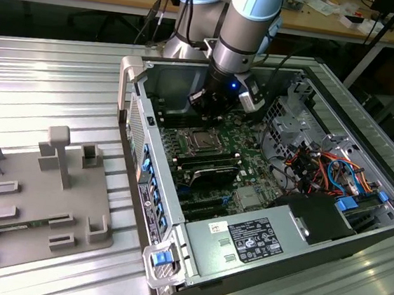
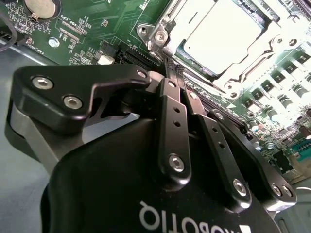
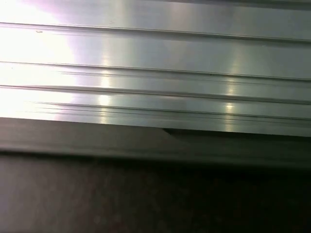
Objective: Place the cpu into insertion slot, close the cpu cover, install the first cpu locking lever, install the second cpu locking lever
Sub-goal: 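Install the first cpu locking lever, then install the second cpu locking lever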
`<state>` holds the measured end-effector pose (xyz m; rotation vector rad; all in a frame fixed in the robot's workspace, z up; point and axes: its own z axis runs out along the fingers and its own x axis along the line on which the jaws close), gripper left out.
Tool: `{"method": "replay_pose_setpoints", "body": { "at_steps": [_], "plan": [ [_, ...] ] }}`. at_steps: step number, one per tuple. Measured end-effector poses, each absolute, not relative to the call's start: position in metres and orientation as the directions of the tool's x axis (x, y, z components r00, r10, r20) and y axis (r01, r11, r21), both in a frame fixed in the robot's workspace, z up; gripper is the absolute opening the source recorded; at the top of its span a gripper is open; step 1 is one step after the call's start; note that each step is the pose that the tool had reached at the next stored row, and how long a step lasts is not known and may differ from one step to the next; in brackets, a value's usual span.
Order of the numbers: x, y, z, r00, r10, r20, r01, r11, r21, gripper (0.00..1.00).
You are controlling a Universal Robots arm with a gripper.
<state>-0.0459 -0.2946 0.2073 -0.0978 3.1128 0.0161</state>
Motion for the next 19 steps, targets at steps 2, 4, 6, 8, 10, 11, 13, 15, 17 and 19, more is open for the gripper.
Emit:
{"method": "replay_pose_setpoints", "body": {
  "at_steps": [2,4,6,8,10,11,13,15,17,19],
  "plan": [
    [-0.0459,-0.2951,0.2074,-0.998,-0.063,-0.027,-0.063,0.998,0.009,0.11],
    [-0.046,-0.2966,0.2074,-0.998,-0.062,-0.027,-0.063,0.998,0.009,0.11],
    [-0.0459,-0.2977,0.2074,-0.998,-0.062,-0.027,-0.062,0.998,0.009,0.11],
    [-0.0459,-0.2977,0.2074,-0.998,-0.061,-0.027,-0.062,0.998,0.009,0.11],
    [-0.0459,-0.2978,0.2074,-0.998,-0.061,-0.027,-0.061,0.998,0.009,0.11],
    [-0.0459,-0.2978,0.2074,-0.998,-0.061,-0.027,-0.061,0.998,0.009,0.11],
    [-0.046,-0.2978,0.2078,-0.998,-0.061,-0.027,-0.061,0.998,0.009,0.11],
    [-0.0459,-0.2978,0.2095,-0.998,-0.061,-0.027,-0.061,0.998,0.009,0.11],
    [-0.0459,-0.2983,0.2109,-0.998,-0.061,-0.027,-0.061,0.998,0.009,0.11],
    [-0.046,-0.2993,0.2114,-0.998,-0.061,-0.027,-0.061,0.998,0.009,0.11]
  ]
}}
